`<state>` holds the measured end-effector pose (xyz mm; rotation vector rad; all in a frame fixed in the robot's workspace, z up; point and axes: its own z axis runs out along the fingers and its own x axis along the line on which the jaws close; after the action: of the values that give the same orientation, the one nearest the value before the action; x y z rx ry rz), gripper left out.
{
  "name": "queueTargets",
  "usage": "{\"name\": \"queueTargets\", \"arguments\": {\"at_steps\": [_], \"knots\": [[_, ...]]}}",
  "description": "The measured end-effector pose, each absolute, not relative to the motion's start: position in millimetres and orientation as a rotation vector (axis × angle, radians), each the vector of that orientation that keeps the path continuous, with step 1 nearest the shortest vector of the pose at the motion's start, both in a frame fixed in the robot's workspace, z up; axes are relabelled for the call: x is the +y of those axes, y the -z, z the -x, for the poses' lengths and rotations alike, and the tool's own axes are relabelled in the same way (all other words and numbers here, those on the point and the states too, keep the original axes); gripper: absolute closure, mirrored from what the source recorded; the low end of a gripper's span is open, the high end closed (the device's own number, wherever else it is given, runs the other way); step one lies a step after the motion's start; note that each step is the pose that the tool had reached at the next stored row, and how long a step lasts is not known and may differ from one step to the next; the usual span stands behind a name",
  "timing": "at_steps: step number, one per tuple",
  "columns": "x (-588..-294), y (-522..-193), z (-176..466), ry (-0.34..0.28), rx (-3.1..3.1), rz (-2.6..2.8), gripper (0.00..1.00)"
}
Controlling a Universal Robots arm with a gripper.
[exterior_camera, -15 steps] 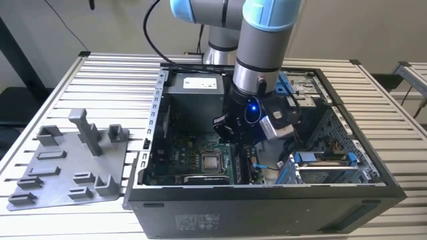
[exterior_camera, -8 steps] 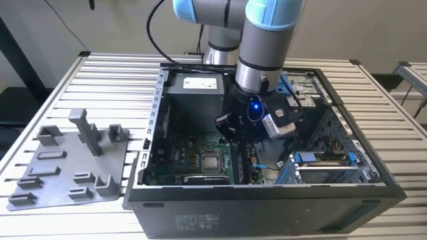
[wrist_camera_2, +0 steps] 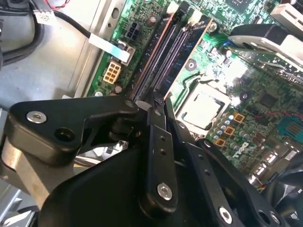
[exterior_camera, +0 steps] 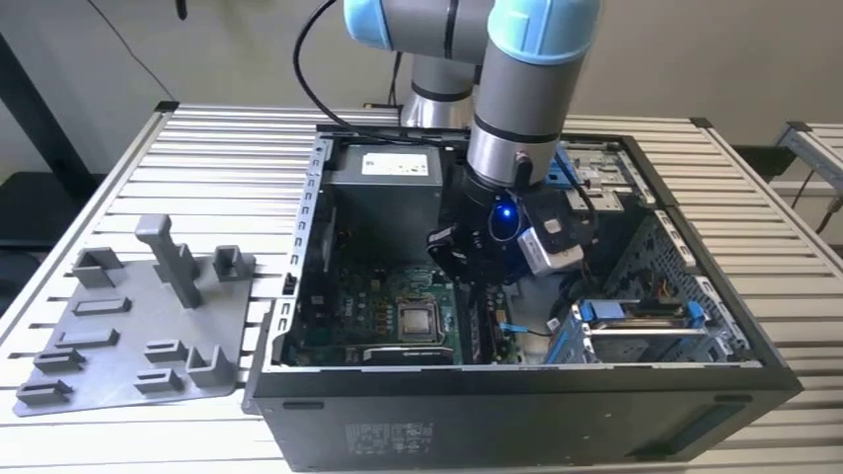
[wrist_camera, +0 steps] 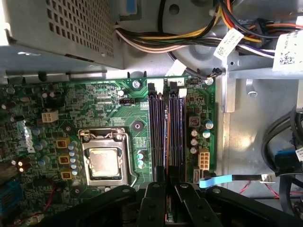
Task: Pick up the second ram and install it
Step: 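Insert the second ram into the second slot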
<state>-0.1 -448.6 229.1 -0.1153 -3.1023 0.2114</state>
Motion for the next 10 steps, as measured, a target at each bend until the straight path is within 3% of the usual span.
{"name": "queueTargets", "arguments": {"at_steps": [10], "knots": [[-445.5,-223.3,-0.4,-0.215,-3.102,0.115,0.86]]}}
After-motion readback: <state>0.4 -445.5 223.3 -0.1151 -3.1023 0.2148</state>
